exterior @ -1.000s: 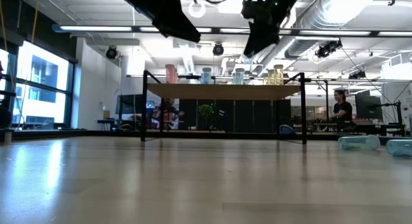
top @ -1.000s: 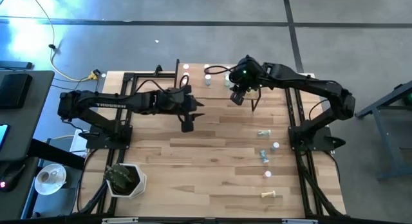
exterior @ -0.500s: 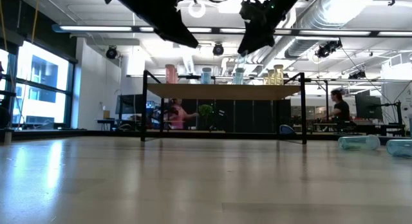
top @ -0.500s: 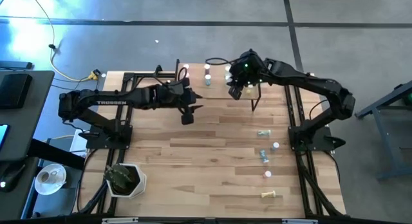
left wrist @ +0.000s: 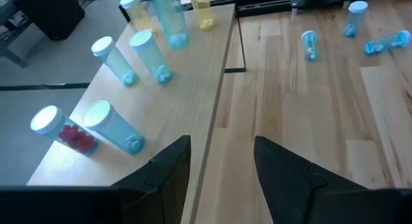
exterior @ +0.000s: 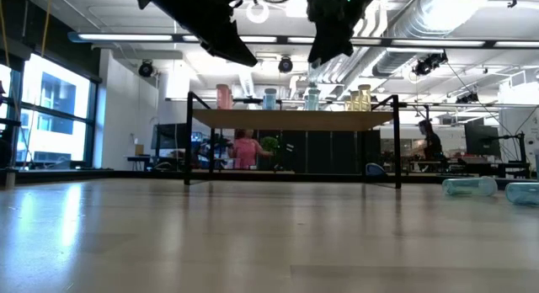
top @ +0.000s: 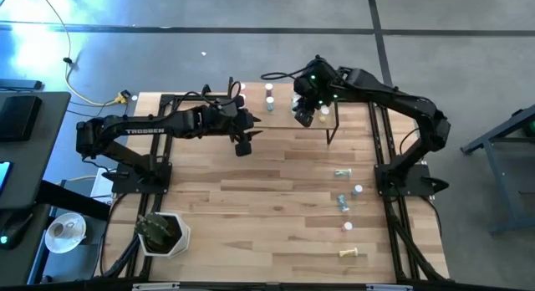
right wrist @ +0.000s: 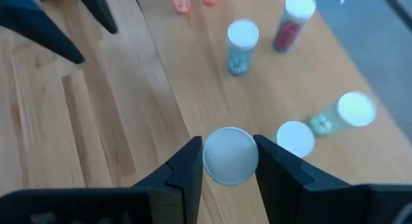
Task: Pick and place medicine bottles onto shelf by color
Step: Put the green pill bottle on the shelf aligned with the other green pill bottles
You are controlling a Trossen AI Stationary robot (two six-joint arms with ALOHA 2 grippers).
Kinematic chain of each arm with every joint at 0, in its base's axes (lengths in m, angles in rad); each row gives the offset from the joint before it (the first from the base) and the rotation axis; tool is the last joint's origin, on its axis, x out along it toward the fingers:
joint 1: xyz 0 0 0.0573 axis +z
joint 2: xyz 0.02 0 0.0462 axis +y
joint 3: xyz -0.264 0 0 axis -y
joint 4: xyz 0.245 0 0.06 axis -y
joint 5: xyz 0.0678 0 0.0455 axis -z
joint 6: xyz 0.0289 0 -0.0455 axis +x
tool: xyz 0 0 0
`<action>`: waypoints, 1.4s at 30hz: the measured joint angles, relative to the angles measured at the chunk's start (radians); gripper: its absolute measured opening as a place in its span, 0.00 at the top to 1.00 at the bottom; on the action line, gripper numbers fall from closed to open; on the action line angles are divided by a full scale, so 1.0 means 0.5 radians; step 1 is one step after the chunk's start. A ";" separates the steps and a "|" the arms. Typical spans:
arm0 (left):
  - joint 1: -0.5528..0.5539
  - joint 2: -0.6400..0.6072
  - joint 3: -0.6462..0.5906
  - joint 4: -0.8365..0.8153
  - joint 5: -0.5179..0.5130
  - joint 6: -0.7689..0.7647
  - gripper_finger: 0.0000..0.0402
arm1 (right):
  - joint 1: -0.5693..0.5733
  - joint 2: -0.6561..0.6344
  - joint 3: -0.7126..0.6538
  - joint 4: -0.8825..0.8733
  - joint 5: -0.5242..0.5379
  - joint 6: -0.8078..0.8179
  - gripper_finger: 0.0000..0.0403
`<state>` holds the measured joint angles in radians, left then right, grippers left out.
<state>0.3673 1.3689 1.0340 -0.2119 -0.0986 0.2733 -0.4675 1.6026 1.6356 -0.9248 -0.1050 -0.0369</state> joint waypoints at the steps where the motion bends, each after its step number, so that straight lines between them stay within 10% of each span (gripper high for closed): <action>1: 0.000 0.000 0.000 0.000 0.000 0.000 0.60 | 0.000 0.024 0.000 -0.009 0.001 0.006 0.72; 42: 0.000 0.000 0.000 -0.018 0.011 0.001 0.60 | 0.002 0.202 0.000 -0.030 0.337 -0.047 0.72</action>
<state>0.3672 1.3689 1.0340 -0.2211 -0.0933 0.2737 -0.4667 1.7035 1.6356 -0.9398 0.0637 -0.0605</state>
